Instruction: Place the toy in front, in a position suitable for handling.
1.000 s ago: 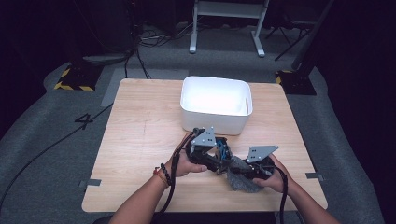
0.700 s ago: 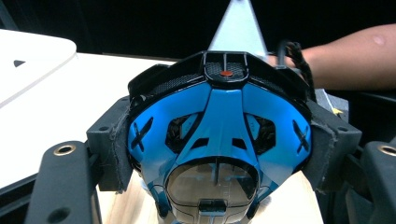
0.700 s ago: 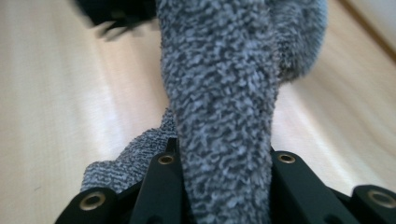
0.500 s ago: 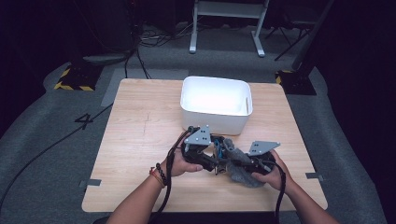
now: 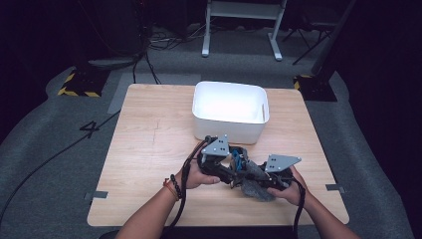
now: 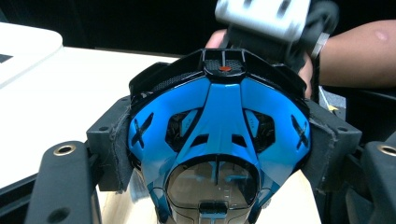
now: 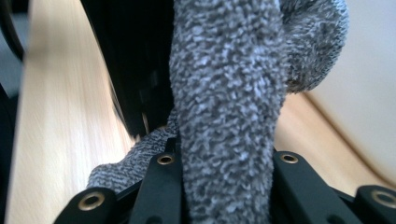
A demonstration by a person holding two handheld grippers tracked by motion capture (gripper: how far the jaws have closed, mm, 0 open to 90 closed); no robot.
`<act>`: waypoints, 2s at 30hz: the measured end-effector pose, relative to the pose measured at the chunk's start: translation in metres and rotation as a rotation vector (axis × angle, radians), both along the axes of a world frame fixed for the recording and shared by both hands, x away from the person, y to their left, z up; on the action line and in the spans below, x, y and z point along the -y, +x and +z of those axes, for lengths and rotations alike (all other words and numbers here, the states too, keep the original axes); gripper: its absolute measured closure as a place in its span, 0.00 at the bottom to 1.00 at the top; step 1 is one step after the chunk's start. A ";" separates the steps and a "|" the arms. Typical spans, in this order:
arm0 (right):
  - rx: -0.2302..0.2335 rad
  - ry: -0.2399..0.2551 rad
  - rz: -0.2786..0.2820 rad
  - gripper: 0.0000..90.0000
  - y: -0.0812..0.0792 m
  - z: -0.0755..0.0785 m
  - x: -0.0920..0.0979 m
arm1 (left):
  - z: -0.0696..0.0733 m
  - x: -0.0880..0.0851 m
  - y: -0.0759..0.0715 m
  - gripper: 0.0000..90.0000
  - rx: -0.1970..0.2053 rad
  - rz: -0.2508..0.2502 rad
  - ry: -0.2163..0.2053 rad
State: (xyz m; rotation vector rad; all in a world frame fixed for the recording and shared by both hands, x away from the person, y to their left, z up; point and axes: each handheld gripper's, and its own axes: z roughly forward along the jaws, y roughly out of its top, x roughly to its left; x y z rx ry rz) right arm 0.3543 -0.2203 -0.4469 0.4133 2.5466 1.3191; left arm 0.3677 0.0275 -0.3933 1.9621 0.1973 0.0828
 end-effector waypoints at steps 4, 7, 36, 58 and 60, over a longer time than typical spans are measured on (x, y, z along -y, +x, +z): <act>-0.006 -0.131 0.004 0.82 0.001 -0.016 -0.006 | 0.004 -0.004 -0.001 0.28 0.006 0.002 -0.015; -0.033 -0.164 -0.010 0.81 0.000 -0.024 -0.005 | 0.005 -0.007 -0.001 0.28 0.011 0.007 -0.014; 0.088 0.039 0.103 0.81 -0.019 0.009 0.004 | -0.006 0.003 -0.003 0.28 -0.022 -0.029 0.011; 0.045 0.010 -0.057 0.81 0.007 0.000 -0.003 | 0.011 -0.010 -0.012 0.28 0.020 -0.045 -0.037; 0.069 0.085 -0.052 0.81 0.006 0.011 0.000 | 0.008 -0.008 -0.011 0.28 0.012 -0.043 -0.035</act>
